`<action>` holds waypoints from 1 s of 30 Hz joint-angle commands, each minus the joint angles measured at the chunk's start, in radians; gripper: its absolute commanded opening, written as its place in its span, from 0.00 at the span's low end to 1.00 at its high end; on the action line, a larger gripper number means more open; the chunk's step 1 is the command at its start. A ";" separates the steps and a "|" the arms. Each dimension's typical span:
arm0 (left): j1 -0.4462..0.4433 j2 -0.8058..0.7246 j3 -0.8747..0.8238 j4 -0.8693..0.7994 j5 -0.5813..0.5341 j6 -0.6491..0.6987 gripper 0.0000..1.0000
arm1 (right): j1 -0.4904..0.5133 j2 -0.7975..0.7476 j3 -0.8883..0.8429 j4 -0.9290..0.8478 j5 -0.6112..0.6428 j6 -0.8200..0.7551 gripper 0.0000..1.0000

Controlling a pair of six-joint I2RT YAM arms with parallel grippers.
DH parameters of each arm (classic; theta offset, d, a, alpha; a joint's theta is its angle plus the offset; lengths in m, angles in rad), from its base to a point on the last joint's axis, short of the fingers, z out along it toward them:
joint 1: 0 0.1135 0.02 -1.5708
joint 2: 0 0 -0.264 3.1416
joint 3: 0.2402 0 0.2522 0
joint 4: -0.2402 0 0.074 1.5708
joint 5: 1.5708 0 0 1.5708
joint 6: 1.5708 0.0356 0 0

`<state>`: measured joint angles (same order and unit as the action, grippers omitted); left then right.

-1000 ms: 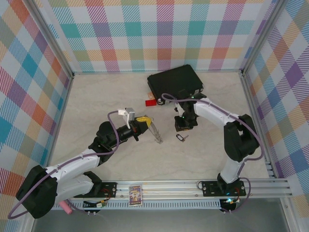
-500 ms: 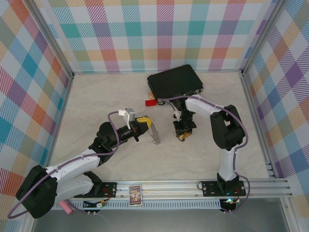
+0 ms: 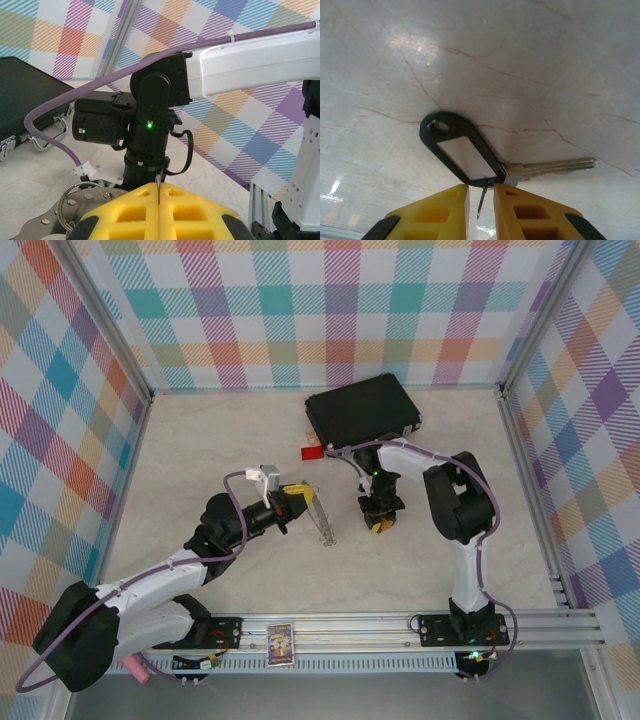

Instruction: Put the keys on the keyring

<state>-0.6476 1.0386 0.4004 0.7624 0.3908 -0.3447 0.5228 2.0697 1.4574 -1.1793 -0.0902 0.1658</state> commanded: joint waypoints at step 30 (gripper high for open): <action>-0.020 0.008 -0.006 0.074 0.005 -0.002 0.00 | 0.002 -0.676 -0.456 0.739 0.116 0.100 0.00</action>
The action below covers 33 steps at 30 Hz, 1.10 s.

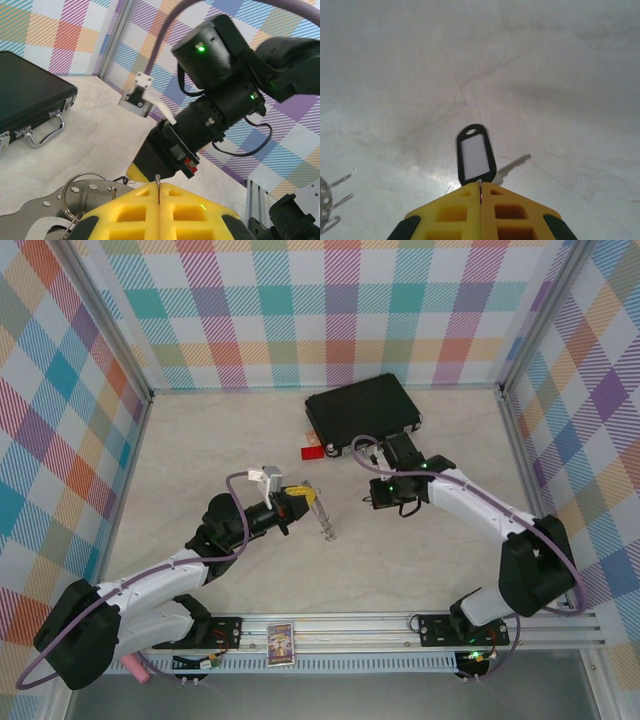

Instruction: Put the keys on the keyring

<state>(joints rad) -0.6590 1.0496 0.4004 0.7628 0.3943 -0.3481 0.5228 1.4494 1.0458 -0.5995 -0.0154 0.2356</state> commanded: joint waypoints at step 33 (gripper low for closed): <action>-0.008 -0.010 -0.006 0.063 -0.003 0.006 0.00 | 0.022 0.273 0.125 -0.273 -0.090 0.037 0.00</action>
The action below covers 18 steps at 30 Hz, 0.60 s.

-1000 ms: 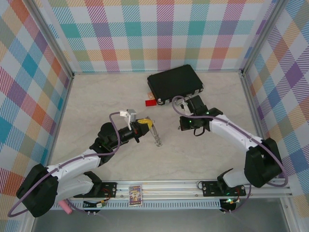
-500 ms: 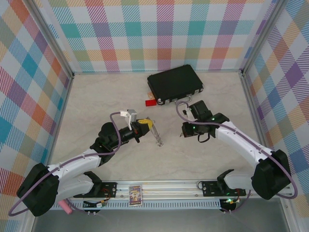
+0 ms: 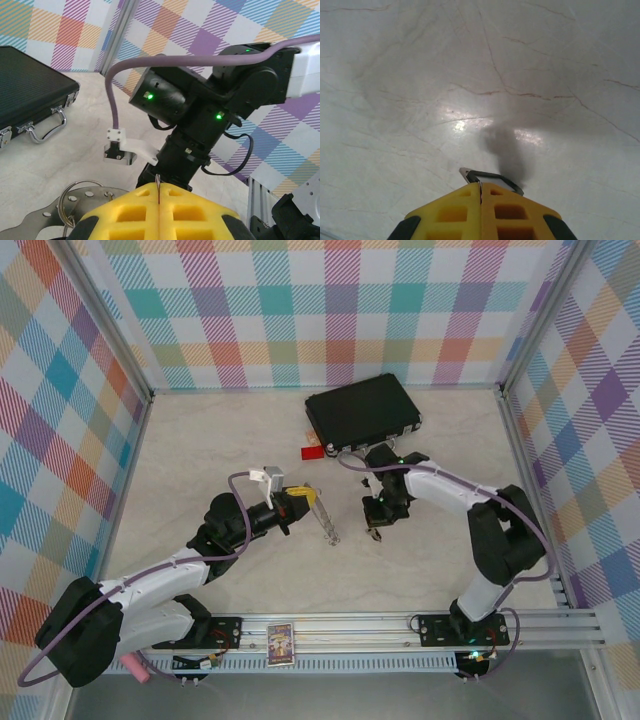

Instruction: Put the keys on the keyring

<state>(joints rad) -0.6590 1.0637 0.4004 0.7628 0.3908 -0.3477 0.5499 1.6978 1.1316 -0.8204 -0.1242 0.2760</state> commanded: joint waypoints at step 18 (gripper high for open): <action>-0.008 -0.017 -0.006 0.064 0.000 0.005 0.00 | -0.031 0.032 -0.148 0.462 0.170 0.000 0.00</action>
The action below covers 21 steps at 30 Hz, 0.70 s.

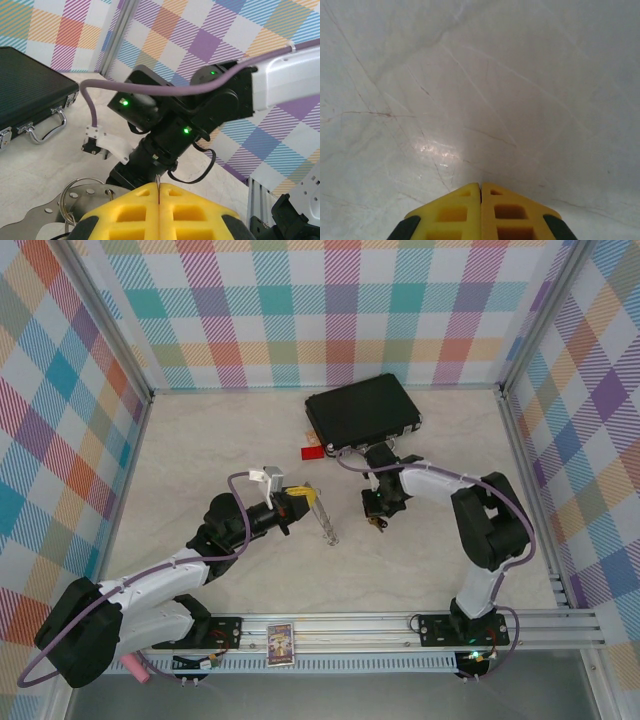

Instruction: Put the keys on the keyring

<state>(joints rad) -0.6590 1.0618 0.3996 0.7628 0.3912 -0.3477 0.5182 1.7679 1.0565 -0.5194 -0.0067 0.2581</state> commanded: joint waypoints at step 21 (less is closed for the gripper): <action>-0.008 0.006 -0.003 0.066 0.001 0.009 0.00 | 0.054 -0.259 -0.368 0.484 0.113 0.154 0.23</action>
<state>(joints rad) -0.6590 1.0706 0.3996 0.7631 0.3908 -0.3477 0.5648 1.5631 0.6735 0.0471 0.1196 0.3962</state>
